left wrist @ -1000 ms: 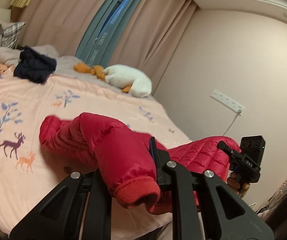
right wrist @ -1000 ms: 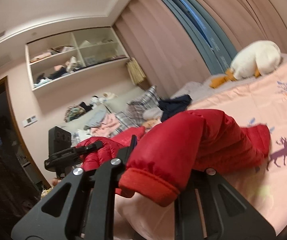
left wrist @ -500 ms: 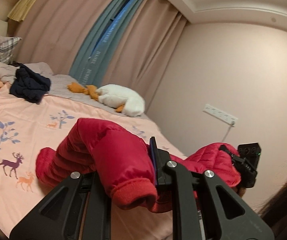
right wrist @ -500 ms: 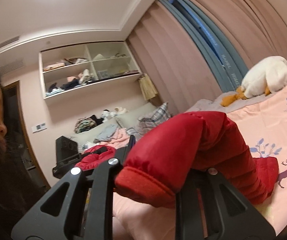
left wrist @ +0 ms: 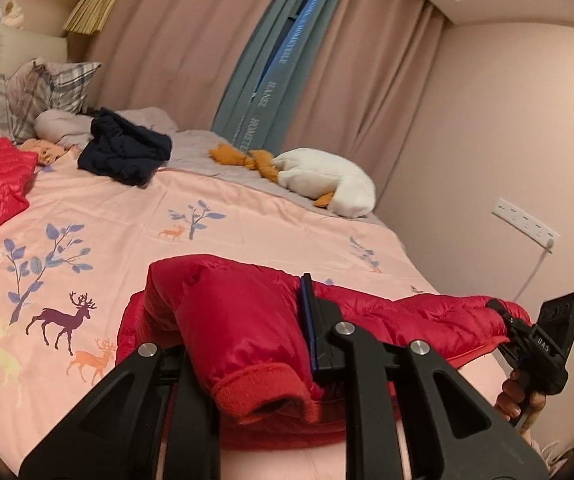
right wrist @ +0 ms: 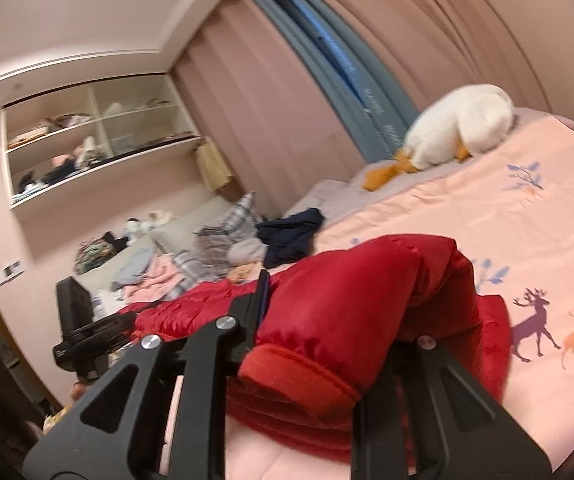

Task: Fold large clothes
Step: 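Lift the hem with both tools and fold it toward the collar, then hold the folded hem still above the jacket with both tools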

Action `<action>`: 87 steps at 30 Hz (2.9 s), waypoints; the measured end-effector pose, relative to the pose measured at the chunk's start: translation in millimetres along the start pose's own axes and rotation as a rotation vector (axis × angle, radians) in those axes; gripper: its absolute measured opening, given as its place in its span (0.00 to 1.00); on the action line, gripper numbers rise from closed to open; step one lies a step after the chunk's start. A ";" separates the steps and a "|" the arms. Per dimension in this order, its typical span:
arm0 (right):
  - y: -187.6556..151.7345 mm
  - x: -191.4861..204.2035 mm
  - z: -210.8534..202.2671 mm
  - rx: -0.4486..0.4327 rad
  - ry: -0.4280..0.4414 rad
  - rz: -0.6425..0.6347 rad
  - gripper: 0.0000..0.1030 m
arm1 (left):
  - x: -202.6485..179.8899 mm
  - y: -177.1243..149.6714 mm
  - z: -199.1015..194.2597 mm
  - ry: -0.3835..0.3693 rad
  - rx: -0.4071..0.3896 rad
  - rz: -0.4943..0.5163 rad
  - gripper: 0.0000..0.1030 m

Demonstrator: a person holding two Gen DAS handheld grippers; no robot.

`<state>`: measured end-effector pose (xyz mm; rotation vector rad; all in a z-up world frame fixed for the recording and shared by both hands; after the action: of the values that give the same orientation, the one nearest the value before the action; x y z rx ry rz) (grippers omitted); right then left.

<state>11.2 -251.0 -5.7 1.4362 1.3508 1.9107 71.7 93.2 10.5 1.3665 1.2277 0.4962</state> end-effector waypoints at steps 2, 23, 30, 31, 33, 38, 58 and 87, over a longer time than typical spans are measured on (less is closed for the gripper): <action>-3.5 -9.8 9.7 0.009 -0.038 0.002 0.18 | 4.4 -1.9 11.9 0.022 0.014 -0.004 0.18; -36.2 -80.0 111.4 0.175 -0.233 -0.050 0.18 | 67.7 -32.2 107.4 0.191 0.180 -0.090 0.20; -50.2 -103.6 132.7 0.224 -0.270 -0.018 0.18 | 79.7 -40.3 129.1 0.222 0.215 -0.117 0.20; -51.3 -105.7 136.4 0.231 -0.275 -0.020 0.18 | 80.9 -41.2 131.8 0.227 0.220 -0.117 0.21; -51.3 -108.8 141.4 0.239 -0.282 -0.023 0.18 | 85.7 -43.3 139.8 0.239 0.235 -0.123 0.21; -50.6 -112.5 153.6 0.255 -0.298 -0.043 0.18 | 90.1 -44.2 151.1 0.269 0.248 -0.113 0.21; -57.2 -132.4 169.7 0.284 -0.334 -0.009 0.18 | 94.8 -53.3 180.3 0.300 0.292 -0.062 0.22; -65.4 -146.2 176.3 0.310 -0.355 0.017 0.18 | 97.2 -61.1 193.1 0.314 0.320 -0.040 0.22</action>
<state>211.2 -252.2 -135.0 1.8338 1.5019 1.4069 249.8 75.0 -125.4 1.5685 1.6419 0.5153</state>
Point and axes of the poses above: each gripper's, at about its wrist camera, not at the fingertips, and z roughly the way its jaws point, x to its left, y to its top, the point moved 8 cm from there along z, roughly the way its jaws point, and after that the axes turned 5 degrees about -x, right-handed, at the moved point
